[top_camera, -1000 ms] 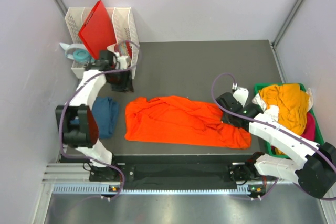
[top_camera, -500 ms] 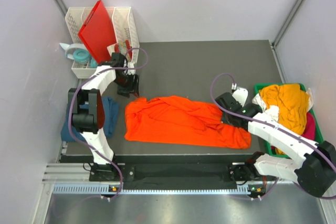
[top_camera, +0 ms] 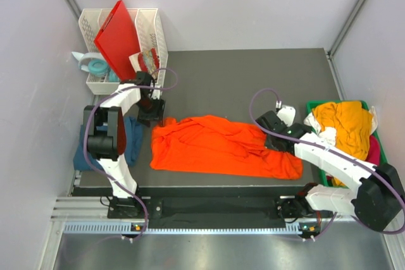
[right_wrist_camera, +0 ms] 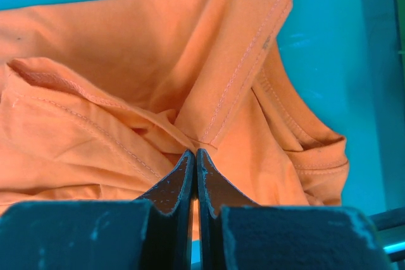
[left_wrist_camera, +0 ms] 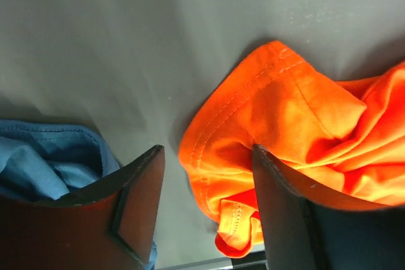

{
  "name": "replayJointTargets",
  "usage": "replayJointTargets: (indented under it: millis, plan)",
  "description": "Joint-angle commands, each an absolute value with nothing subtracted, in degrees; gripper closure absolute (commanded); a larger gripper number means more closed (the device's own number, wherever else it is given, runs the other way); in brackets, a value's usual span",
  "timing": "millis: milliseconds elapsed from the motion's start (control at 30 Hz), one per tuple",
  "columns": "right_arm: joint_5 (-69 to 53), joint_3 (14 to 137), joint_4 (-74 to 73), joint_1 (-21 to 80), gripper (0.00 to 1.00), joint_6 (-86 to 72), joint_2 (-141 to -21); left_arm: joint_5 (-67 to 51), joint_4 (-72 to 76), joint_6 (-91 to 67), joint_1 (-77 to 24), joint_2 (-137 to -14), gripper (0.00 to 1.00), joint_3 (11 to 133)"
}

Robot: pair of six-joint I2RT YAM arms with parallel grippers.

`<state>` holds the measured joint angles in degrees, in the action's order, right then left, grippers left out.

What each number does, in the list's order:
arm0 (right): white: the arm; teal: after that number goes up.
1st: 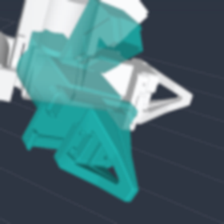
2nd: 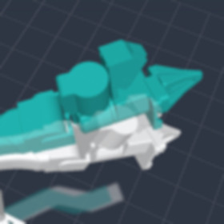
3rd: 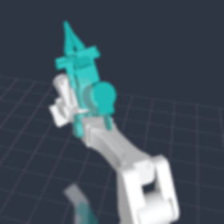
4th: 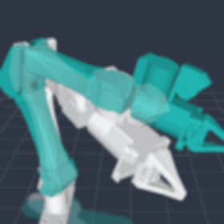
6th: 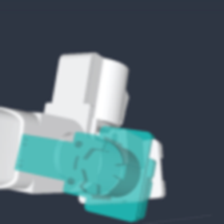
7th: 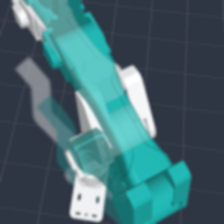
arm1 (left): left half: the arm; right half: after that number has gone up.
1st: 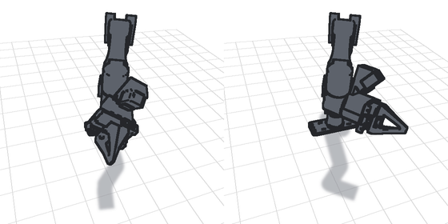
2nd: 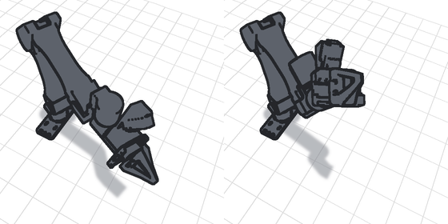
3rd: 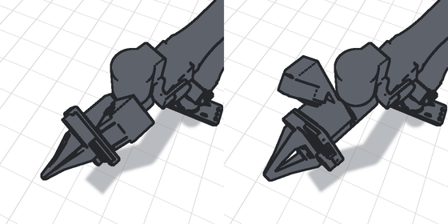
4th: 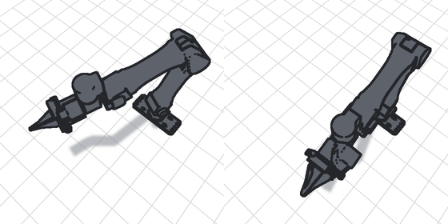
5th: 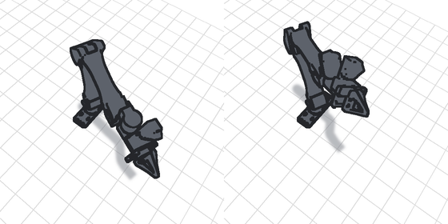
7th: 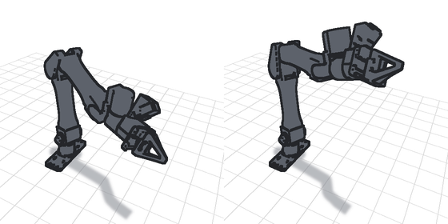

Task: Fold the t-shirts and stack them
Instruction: Flatten out the tshirt

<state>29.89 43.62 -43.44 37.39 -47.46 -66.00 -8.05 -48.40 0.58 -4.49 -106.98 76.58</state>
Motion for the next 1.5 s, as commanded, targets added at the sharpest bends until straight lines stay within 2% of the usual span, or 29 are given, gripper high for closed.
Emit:
replayJointTargets:
  millis: [0,67,100,200,233,267,467,700,967,1067,1167,1467]
  plan:
    - [30.8,46.4,-41.1,37.8,1.0,-46.5,-66.4,-6.9,-49.2,1.0,-4.5,-108.0,0.44,76.2]
    - [30.8,46.5,-41.2,37.9,1.0,-46.4,-66.4,-7.4,-49.7,1.1,-4.5,-108.5,0.51,76.6]
    - [30.9,46.4,-41.4,37.8,1.0,-46.5,-66.3,-7.6,-49.9,1.2,-4.5,-108.9,0.65,76.6]
    - [31.1,46.1,-41.5,37.8,1.0,-46.7,-66.0,-7.9,-49.8,1.2,-4.5,-108.8,0.81,76.5]
    - [31.1,45.9,-41.6,37.8,1.0,-46.8,-65.8,-8.1,-49.7,1.2,-4.5,-108.6,0.93,76.4]
    - [31.0,45.8,-41.5,37.8,1.0,-46.8,-65.8,-8.2,-49.9,1.2,-4.5,-108.5,1.0,76.5]
    - [30.8,44.9,-41.5,37.9,1.0,-47.5,-65.2,-9.2,-49.6,1.5,-4.6,-102.7,1.0,76.6]
    - [31.6,44.7,-41.7,37.9,1.0,-47.9,-64.1,-10.5,-49.1,2.1,-4.6,-87.0,1.0,78.4]
    - [31.4,45.5,-41.6,37.9,1.0,-47.4,-64.3,-13.5,-48.1,3.2,-4.6,-77.7,1.0,76.0]
    - [31.2,44.9,-41.3,37.8,1.0,-47.5,-63.9,-17.2,-56.4,6.3,-4.9,-80.1,1.0,76.9]
    - [31.0,44.3,-41.3,37.9,1.0,-47.8,-63.9,-20.4,-65.0,10.3,-5.0,-88.0,1.0,79.4]
    - [31.1,42.8,-41.4,37.8,1.0,-48.1,-62.1,-22.0,-85.7,24.0,-5.6,-96.6,1.0,82.7]
